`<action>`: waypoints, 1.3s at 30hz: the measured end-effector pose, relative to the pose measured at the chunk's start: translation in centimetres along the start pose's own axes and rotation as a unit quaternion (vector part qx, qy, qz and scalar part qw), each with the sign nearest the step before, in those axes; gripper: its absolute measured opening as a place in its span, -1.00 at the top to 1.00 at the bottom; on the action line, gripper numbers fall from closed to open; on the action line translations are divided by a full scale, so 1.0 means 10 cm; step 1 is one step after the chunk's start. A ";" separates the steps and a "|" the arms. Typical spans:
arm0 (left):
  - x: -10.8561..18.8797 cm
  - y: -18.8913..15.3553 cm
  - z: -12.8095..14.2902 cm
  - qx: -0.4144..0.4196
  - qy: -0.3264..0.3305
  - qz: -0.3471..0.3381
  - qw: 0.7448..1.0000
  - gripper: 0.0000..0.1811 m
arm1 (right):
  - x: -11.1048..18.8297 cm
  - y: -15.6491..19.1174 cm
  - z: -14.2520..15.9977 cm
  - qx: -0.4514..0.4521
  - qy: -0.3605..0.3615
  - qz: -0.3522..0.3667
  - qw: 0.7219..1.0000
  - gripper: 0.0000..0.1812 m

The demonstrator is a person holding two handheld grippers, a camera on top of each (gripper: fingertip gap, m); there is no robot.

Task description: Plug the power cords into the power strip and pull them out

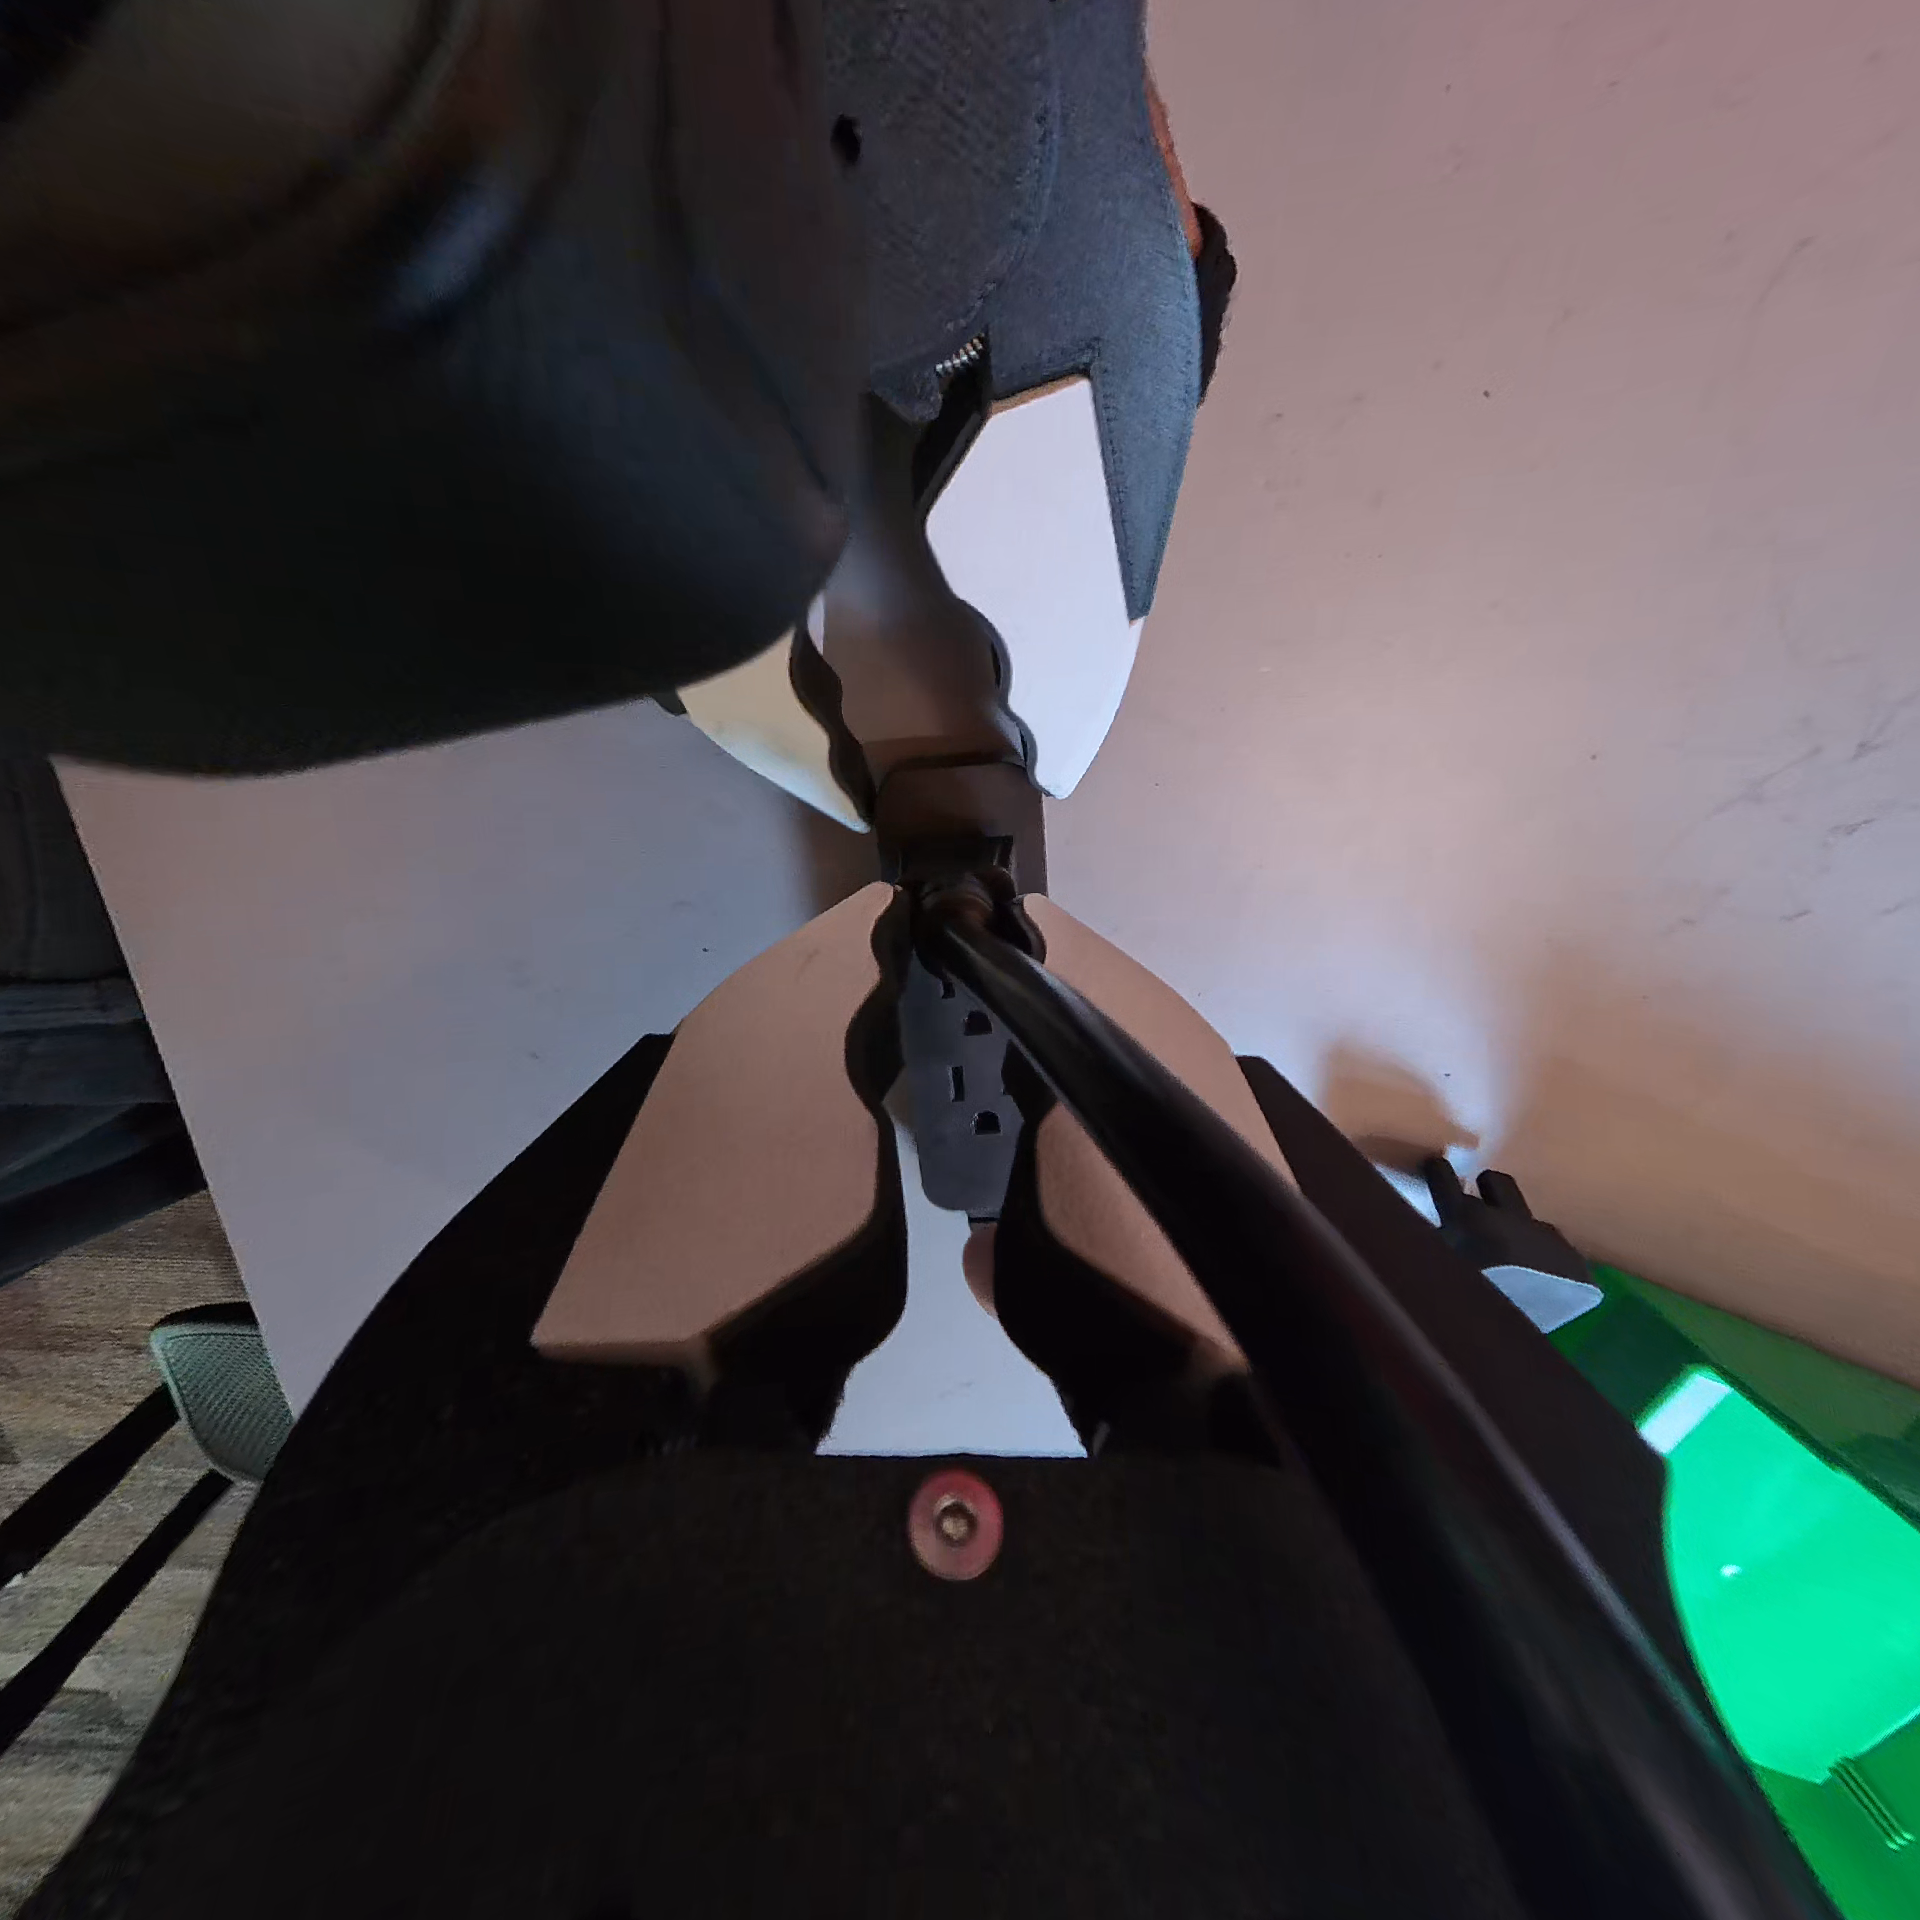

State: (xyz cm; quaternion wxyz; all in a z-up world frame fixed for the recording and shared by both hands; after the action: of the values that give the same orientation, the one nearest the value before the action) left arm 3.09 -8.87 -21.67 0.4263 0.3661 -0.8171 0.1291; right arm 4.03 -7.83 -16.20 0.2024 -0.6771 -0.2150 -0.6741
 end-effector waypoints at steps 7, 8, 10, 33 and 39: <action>-0.01 -0.03 -0.01 0.000 0.001 0.010 1.000 0.56 | 0.00 0.01 0.04 0.008 -0.015 -0.008 1.000 0.82; -0.01 -0.03 -0.01 0.001 0.001 0.011 1.000 0.56 | 0.00 0.02 0.04 0.009 -0.015 -0.003 1.000 0.82; -0.01 -0.03 -0.01 0.002 0.002 0.013 1.000 0.56 | 0.00 0.03 0.05 0.014 -0.013 0.010 1.000 0.82; -0.01 -0.02 -0.01 0.008 -0.007 0.017 1.000 0.56 | 0.03 -0.02 0.06 0.066 0.020 0.024 0.997 0.78; -0.01 -0.02 -0.01 0.010 -0.006 0.020 1.000 0.56 | 0.02 -0.02 0.07 0.076 0.029 0.036 0.996 0.81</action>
State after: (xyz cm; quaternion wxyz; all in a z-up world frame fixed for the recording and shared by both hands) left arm 3.32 -8.94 -21.74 0.4147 0.3552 -0.8254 0.1432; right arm 4.47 -7.27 -15.97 0.2841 -0.6473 -0.2351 -0.6671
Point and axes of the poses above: each gripper's, where its closed fingertips meet, x back along the fingers, z out of its underside, y = z × x across the jaws, the point moved 1 cm from there along x, back along the fingers, and after that the axes turned 12 degrees about y, right-handed, at the moved point
